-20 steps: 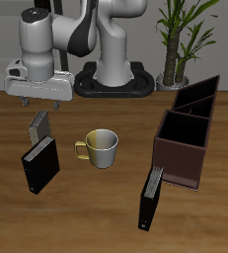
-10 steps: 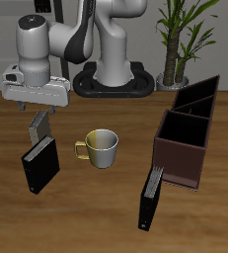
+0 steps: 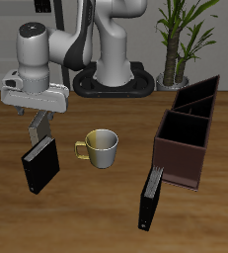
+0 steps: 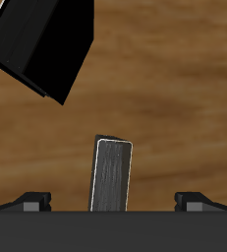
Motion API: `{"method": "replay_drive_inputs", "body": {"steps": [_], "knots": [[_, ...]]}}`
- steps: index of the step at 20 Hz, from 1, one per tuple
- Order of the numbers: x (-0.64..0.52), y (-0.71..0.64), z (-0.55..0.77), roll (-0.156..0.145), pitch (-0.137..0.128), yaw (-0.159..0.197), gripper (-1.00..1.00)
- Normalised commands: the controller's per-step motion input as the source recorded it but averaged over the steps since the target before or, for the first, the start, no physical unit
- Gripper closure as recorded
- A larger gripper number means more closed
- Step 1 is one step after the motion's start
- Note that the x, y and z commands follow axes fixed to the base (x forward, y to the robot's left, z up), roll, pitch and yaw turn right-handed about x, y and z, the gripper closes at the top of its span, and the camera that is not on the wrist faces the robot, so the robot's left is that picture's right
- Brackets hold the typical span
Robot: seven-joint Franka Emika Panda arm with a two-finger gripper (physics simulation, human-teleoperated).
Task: Place the yellow book into the left desk caddy's front compartment and place the white-yellow mug into the left desk caddy's right compartment
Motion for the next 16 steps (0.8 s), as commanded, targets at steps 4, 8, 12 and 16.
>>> {"method": "replay_drive_inputs", "body": {"steps": [4,8,12,16], "knots": [[0.01,-0.09,-0.21,-0.011,0.018,-0.036,-1.00],[0.04,0.01,-0.16,-0.004,0.015,-0.022,-1.00],[0.04,-0.06,-0.12,-0.043,0.002,-0.017,-1.00],[0.02,0.02,-0.06,0.015,-0.005,-0.002,1.00]]}}
